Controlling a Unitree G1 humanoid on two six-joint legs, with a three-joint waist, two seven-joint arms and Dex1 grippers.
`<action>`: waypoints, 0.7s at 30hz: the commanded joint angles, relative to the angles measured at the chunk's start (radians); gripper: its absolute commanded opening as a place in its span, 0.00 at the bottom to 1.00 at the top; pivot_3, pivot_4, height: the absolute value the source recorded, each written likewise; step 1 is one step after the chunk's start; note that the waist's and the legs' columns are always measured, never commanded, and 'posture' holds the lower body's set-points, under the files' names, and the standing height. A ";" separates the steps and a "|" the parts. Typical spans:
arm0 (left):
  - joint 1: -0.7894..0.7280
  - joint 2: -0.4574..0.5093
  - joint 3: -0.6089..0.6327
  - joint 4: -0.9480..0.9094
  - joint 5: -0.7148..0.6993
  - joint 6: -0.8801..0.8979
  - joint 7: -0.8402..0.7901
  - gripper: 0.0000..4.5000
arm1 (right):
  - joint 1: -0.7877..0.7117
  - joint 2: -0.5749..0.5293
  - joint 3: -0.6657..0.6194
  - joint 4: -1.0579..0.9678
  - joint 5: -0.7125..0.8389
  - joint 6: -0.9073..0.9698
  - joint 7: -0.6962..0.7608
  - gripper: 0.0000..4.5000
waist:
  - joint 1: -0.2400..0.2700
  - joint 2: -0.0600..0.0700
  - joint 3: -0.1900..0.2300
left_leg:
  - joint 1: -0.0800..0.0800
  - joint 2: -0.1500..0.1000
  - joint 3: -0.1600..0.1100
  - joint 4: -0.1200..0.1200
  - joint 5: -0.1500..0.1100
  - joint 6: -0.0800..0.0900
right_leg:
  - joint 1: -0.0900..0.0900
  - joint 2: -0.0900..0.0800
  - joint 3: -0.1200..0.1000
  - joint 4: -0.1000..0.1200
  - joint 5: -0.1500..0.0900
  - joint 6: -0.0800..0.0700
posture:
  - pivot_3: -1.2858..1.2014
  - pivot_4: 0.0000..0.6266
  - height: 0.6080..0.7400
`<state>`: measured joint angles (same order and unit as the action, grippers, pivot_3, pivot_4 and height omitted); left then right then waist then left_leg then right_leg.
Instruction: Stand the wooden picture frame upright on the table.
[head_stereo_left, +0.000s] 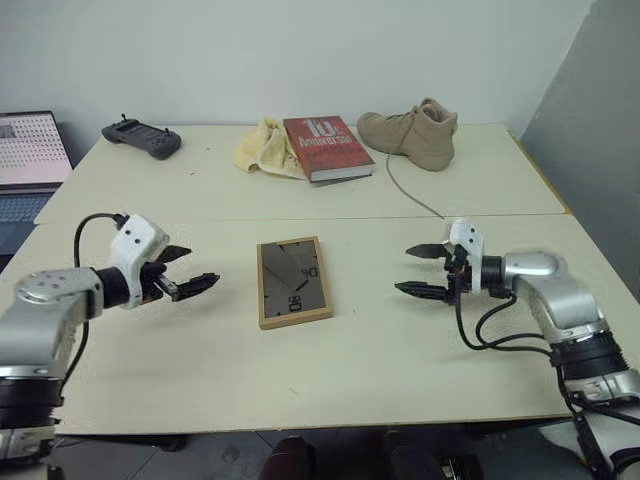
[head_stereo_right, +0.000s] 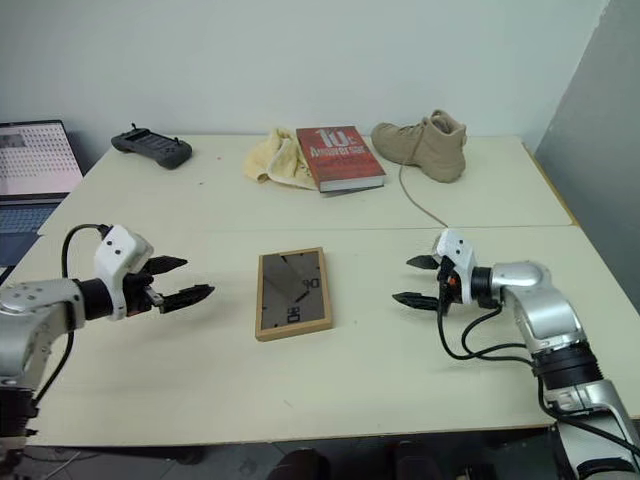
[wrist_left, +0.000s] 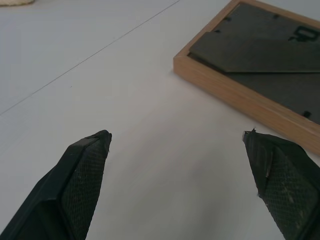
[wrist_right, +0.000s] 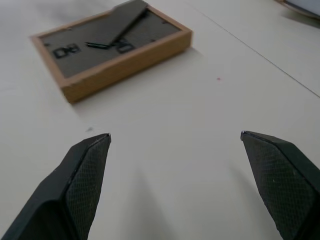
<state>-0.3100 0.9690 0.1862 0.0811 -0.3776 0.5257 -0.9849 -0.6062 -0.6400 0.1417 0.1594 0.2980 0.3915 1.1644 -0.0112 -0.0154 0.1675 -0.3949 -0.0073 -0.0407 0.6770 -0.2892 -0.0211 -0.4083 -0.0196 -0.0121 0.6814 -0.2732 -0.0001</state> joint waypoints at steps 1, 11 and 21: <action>-0.020 0.046 -0.031 -0.048 0.006 -0.005 -0.071 1.00 | -0.095 0.002 0.015 0.005 0.020 0.027 0.075 0.98 | 0.000 0.000 0.000 | 0.000 0.000 0.000 0.000 0.000 0.000 | 0.000 0.000 0.000 0.000 0.000 0.000 | 0.52 0.24 1.00; -0.030 0.016 -0.030 -0.062 -0.013 0.069 -0.056 1.00 | -0.162 0.070 0.046 0.154 -0.054 -0.081 0.078 0.98 | 0.002 0.000 0.000 | -0.002 0.000 0.001 0.000 0.000 0.000 | -0.001 0.000 0.001 0.000 0.000 0.000 | 0.52 0.24 1.00; -0.097 -0.047 -0.041 -0.020 -0.065 0.168 -0.053 1.00 | -0.223 0.150 0.067 0.319 -0.142 -0.220 0.047 0.98 | 0.001 0.000 0.000 | -0.002 0.000 0.001 0.001 0.000 0.000 | -0.002 0.000 0.001 0.000 0.000 0.000 | 0.52 0.24 1.00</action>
<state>-0.3826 0.9276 0.1239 0.0625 -0.4089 0.6680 -1.0281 -0.7998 -0.4952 0.2107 0.4765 0.1670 0.2088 1.1993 -0.0101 -0.0155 0.1674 -0.3968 -0.0073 -0.0400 0.6776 -0.2889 -0.0215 -0.4103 -0.0196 -0.0113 0.6817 -0.2733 -0.0002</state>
